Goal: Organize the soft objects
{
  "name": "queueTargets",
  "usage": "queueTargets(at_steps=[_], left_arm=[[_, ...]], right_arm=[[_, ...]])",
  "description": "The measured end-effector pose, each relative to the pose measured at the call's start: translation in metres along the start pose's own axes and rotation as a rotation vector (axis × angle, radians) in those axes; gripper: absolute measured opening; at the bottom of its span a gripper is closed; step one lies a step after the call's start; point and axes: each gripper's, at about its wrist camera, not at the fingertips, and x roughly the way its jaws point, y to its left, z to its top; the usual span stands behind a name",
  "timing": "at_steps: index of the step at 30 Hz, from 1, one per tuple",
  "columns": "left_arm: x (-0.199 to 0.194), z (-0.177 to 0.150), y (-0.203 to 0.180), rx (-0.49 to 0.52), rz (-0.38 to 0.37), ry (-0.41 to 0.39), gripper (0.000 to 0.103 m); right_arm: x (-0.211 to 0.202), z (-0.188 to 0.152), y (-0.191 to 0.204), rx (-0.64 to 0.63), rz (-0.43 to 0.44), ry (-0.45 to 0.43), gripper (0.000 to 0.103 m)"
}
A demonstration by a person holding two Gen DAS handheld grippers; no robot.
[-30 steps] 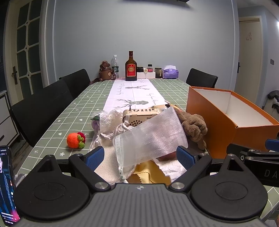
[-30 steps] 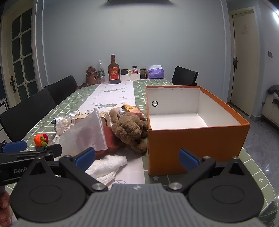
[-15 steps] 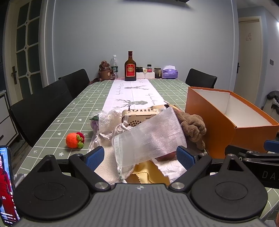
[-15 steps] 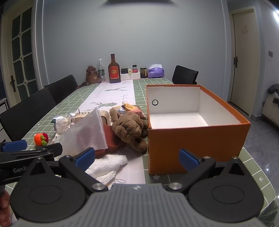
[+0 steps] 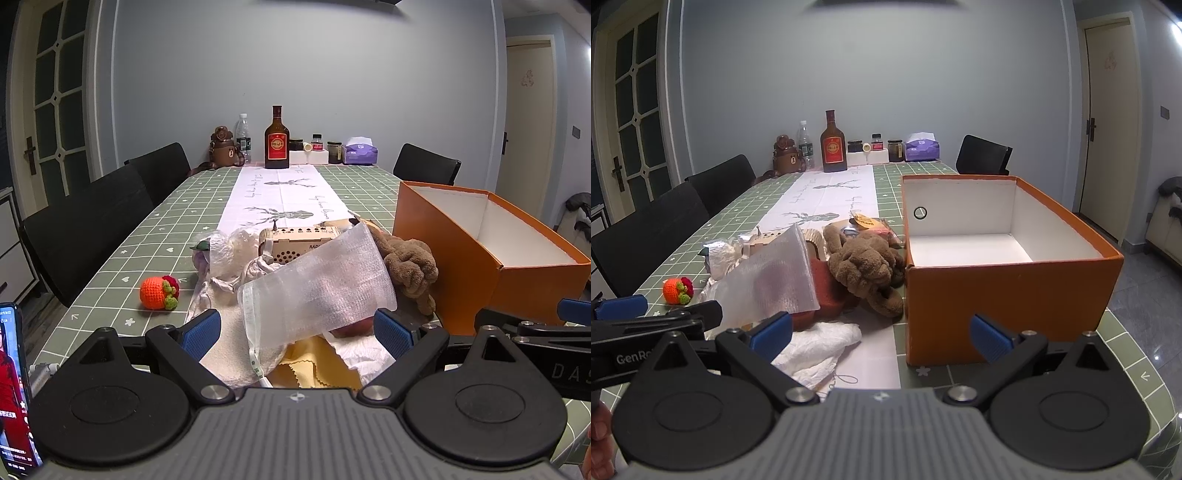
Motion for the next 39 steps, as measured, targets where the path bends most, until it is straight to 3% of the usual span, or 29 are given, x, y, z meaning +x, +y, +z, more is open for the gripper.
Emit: queueTargets(at_steps=[6,11,15,21,25,29,34,36,39], left_arm=[[0.001,-0.004,0.003,0.017,-0.004,0.001,0.103],[0.005,-0.008,0.012,0.010,-0.048,0.010,0.071],[0.011,-0.012,0.015,0.065,-0.082,0.010,0.060],[0.026,-0.017,0.014,0.200,-0.085,-0.019,0.064],[0.040,-0.019,0.007,0.315,-0.083,-0.041,0.073],[0.055,-0.022,-0.004,0.420,-0.089,-0.034,0.081],[0.071,-0.021,-0.007,0.432,-0.101,-0.011,0.086],[0.078,-0.020,-0.009,0.437,-0.096,-0.005,0.086],[0.089,-0.019,-0.016,0.483,-0.065,0.010,0.086]], right_arm=[[0.001,-0.003,0.004,-0.039,0.018,-0.025,0.100],[0.006,-0.008,0.008,-0.044,0.101,-0.018,0.099],[0.016,-0.010,0.017,-0.079,0.129,0.019,0.081],[0.038,-0.012,0.025,-0.103,0.143,0.071,0.078],[0.053,-0.005,0.027,-0.099,0.167,0.096,0.064],[0.069,0.005,0.033,-0.110,0.199,0.095,0.062],[0.090,0.018,0.041,-0.121,0.244,0.098,0.055],[0.099,0.021,0.042,-0.121,0.250,0.106,0.046],[0.107,0.024,0.044,-0.121,0.272,0.125,0.020]])
